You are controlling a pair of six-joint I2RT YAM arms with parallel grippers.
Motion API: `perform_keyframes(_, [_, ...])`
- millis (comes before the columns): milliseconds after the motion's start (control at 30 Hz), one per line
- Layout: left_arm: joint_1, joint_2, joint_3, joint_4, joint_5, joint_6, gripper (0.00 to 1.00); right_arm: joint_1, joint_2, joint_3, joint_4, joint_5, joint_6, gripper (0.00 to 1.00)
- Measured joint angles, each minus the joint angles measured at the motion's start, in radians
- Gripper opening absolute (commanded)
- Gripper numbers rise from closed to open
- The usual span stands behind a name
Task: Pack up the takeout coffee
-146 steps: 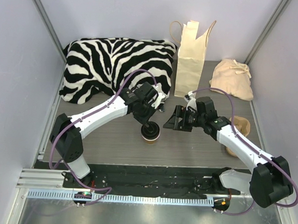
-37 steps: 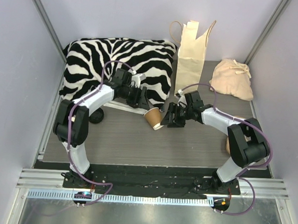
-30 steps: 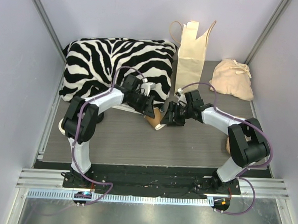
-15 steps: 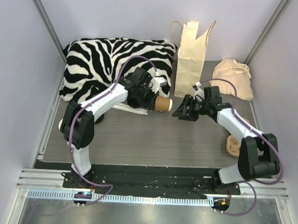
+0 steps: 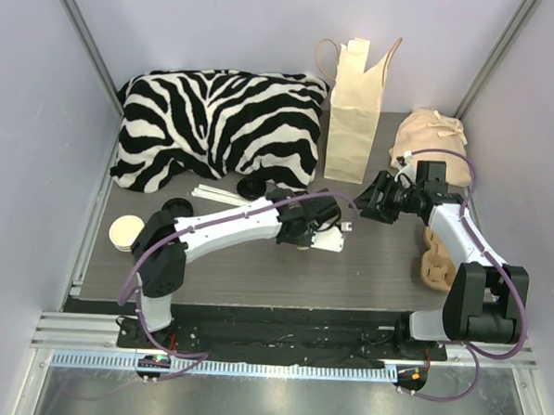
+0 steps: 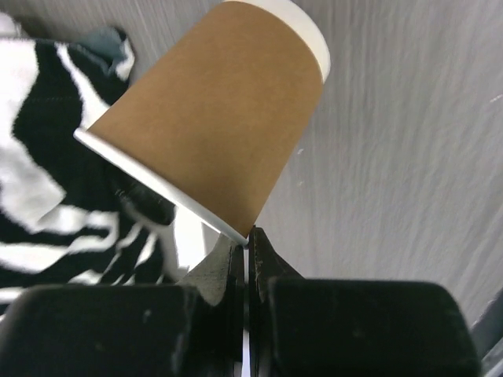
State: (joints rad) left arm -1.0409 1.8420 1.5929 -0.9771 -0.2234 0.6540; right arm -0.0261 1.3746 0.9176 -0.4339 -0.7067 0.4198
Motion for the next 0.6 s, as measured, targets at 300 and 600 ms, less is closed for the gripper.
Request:
perform_keyframes(300, [-0.049,0.127,0.0,-0.027,-0.3,0.109,0.06,-0.005,0.0,0.0,-0.011,-0.015,-0.003,0.62])
perform_keyframes(600, [-0.08,0.143,0.002,-0.033,-0.401,0.138,0.5,-0.004,0.001,0.0,-0.013,-0.021,-0.004,0.65])
